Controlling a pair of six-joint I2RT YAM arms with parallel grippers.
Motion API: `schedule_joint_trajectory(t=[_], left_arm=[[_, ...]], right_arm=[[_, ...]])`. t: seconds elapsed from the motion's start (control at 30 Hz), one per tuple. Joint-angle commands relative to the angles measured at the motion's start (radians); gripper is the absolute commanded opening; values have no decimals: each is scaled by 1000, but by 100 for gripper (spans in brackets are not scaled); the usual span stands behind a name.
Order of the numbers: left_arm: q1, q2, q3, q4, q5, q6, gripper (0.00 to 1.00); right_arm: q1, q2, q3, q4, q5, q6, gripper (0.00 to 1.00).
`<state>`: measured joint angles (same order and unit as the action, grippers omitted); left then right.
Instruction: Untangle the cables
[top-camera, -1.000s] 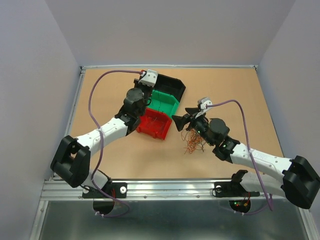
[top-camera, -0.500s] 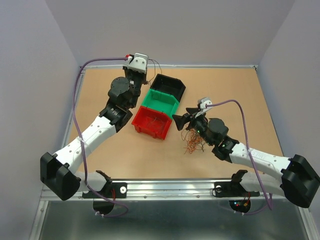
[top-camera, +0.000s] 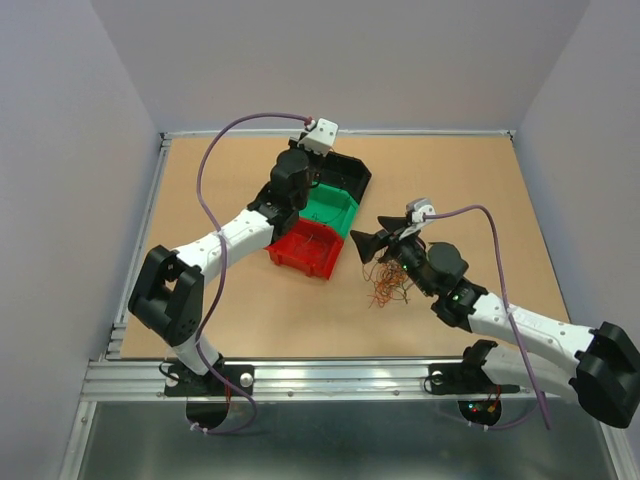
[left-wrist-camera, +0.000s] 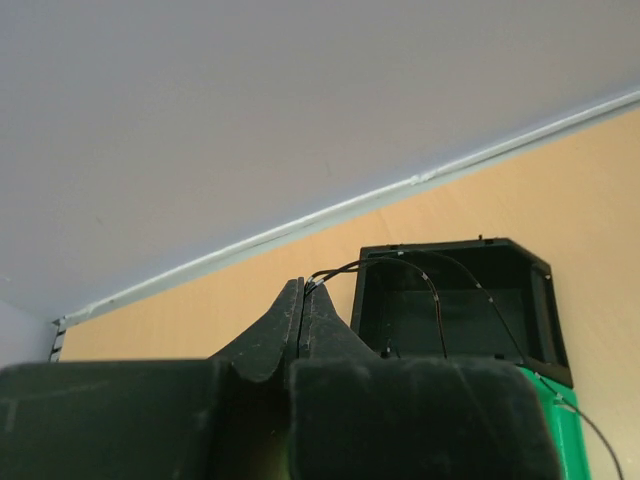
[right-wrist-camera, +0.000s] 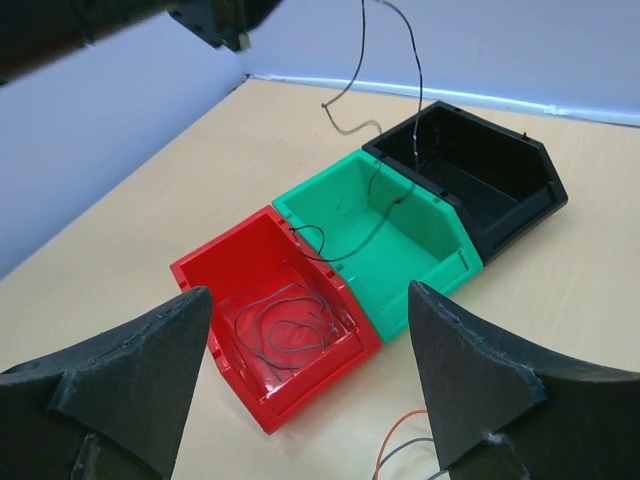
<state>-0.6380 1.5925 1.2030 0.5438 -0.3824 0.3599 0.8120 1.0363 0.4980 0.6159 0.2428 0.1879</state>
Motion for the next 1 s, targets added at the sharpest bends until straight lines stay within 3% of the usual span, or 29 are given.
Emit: schedule_joint_trajectory(t=[0.0,0.3,0.57,0.73,0.97], left_arm=[[8,4,-14,102,-64,54,0],[9,29,-5,13,-124,99,0],[14,80,78,-91,-138,50,0],[32,-12,73,-110,-43,14,0],[32,-66,208,-303,51,-42,0]], right_arm=[[-2,-44,-41,67,-8,-2,84],[-2,-56,-50,61,13,-11,84],[-4,-41,-42,54,18,-15,84],[-2,-33,-38,54,24,-18,84],[-2,2,-16,56,13,-10,84]])
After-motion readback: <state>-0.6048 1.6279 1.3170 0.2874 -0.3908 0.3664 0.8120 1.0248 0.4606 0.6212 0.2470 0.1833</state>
